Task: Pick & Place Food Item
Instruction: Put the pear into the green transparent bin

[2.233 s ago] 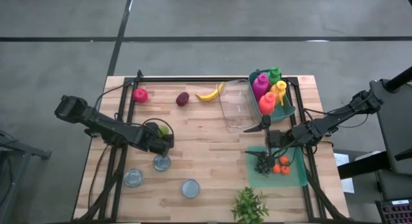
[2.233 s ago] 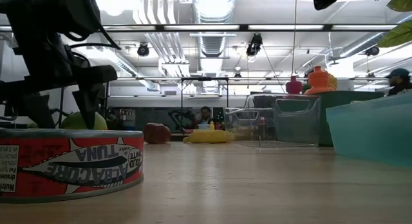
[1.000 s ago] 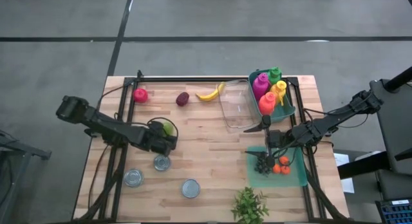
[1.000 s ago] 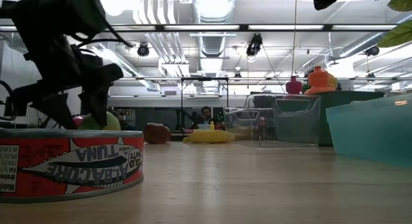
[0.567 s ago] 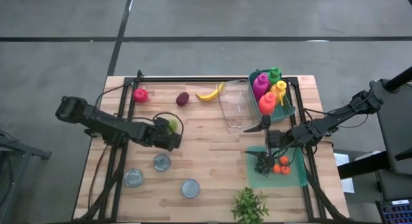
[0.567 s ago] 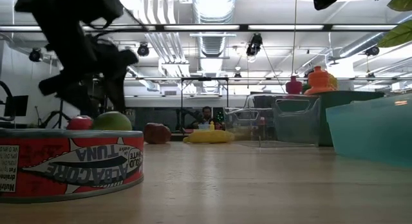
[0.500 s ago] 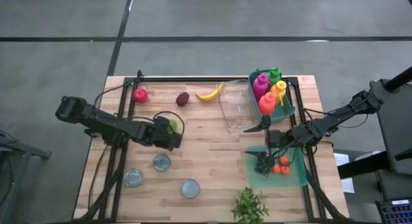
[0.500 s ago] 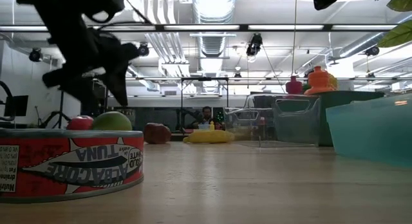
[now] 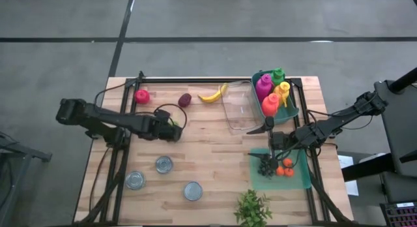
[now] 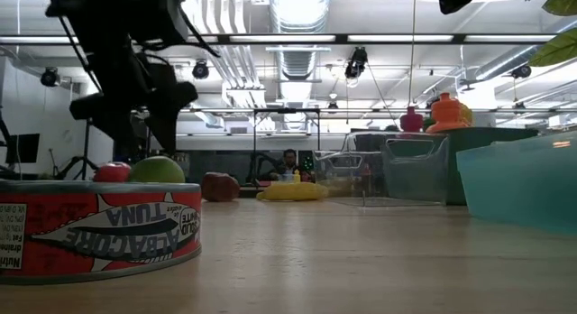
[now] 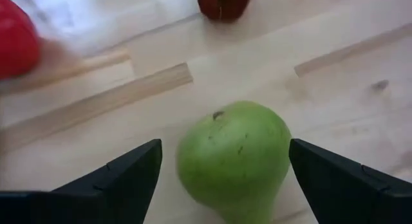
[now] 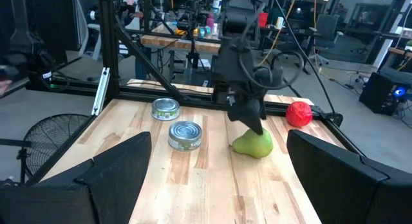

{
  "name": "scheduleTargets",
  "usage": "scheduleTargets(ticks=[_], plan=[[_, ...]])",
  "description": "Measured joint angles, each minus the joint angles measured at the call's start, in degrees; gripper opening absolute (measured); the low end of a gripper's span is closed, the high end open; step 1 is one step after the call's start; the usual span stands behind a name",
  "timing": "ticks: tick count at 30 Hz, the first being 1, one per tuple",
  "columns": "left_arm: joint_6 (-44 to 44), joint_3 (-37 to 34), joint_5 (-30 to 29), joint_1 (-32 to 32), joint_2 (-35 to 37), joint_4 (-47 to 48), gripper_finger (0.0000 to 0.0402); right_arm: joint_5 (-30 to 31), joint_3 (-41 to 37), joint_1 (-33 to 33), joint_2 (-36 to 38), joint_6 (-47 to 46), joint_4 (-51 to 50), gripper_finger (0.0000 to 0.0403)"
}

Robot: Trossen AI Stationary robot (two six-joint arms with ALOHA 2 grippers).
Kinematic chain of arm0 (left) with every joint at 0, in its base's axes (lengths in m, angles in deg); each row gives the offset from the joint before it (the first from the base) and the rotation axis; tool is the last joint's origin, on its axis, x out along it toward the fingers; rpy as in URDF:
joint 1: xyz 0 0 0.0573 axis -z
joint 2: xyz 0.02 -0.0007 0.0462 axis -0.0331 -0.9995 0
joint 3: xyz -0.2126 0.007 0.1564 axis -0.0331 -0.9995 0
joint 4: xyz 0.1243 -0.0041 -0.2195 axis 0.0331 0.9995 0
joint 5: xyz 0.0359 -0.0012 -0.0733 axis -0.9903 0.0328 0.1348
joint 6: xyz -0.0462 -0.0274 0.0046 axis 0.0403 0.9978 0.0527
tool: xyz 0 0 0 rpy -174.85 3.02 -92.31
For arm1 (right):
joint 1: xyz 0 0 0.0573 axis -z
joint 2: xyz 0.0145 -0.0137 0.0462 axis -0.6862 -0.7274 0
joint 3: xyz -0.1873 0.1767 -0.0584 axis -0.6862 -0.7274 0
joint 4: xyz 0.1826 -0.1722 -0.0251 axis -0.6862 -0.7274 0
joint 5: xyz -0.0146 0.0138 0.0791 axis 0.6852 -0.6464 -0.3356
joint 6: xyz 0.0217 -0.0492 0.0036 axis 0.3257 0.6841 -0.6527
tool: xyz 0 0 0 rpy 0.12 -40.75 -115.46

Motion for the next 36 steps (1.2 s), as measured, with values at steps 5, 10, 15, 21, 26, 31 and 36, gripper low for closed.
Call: scheduleTargets(ticks=[5,10,15,21,26,31,36], plan=[[0.5,-3.5,3.7,-2.4,0.0,-7.5,0.0343,0.0,0.0,0.0,0.0,0.0,0.0,0.0359],[0.4,-5.2,4.6,-2.7,0.0,-13.4,0.0343,0.0,0.0,0.0,0.0,0.0,0.0,0.0359],[-0.6,-6.0,6.6,-2.6,0.0,-19.1,0.0343,0.0,0.0,0.0,0.0,0.0,0.0,0.0359],[-5.1,-6.1,9.5,-2.5,-3.0,-27.7,0.0343,0.0,0.0,0.0,0.0,0.0,0.0,0.0359],[-7.7,-5.9,11.7,-1.9,-7.5,-37.3,0.0344,0.0,0.0,0.0,0.0,0.0,0.0,0.0359],[-10.0,-4.9,12.8,1.1,-11.7,-44.7,0.0344,0.0,0.0,0.0,0.0,0.0,0.0,0.0359],[-13.3,-0.5,13.3,5.8,-15.9,-45.4,0.0344,0.0,0.0,0.0,0.0,0.0,0.0,0.0359]])
